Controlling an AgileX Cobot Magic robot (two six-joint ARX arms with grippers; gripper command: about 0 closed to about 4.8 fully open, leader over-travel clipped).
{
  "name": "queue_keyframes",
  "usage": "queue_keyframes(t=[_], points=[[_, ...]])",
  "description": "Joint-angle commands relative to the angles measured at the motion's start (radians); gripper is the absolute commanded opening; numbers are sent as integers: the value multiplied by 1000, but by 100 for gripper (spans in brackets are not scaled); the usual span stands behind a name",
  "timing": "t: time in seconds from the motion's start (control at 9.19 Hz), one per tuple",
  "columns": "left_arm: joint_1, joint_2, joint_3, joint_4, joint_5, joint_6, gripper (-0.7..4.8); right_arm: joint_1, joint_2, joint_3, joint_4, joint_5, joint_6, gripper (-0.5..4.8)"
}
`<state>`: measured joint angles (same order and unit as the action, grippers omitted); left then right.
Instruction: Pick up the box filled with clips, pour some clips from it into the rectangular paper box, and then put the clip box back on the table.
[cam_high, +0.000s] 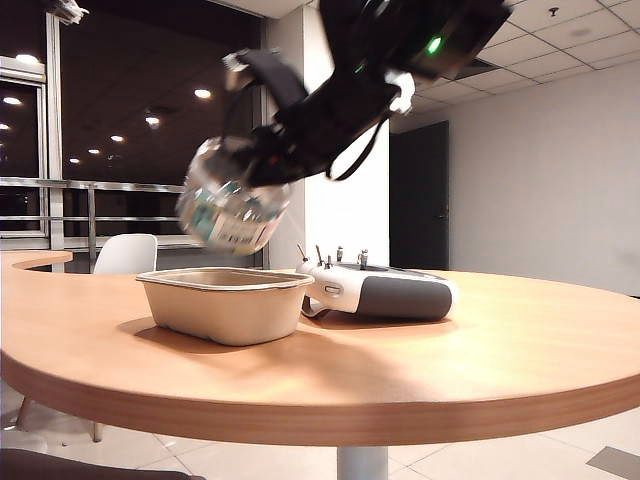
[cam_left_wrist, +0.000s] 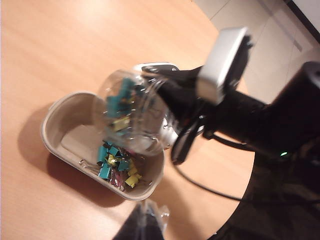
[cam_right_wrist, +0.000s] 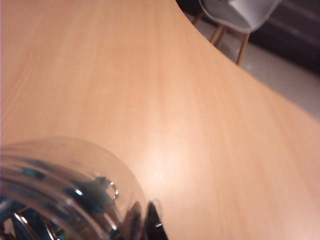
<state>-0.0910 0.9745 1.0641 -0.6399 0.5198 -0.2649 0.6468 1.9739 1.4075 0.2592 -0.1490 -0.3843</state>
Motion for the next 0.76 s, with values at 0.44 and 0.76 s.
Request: queue_keyframes(t=[0.44, 0.76], points=[[0, -2, 6, 22, 26, 4, -5, 142, 145, -52, 611, 498, -614, -2], [-1, -2, 6, 29, 26, 4, -5, 142, 146, -156, 766, 477, -748, -4]])
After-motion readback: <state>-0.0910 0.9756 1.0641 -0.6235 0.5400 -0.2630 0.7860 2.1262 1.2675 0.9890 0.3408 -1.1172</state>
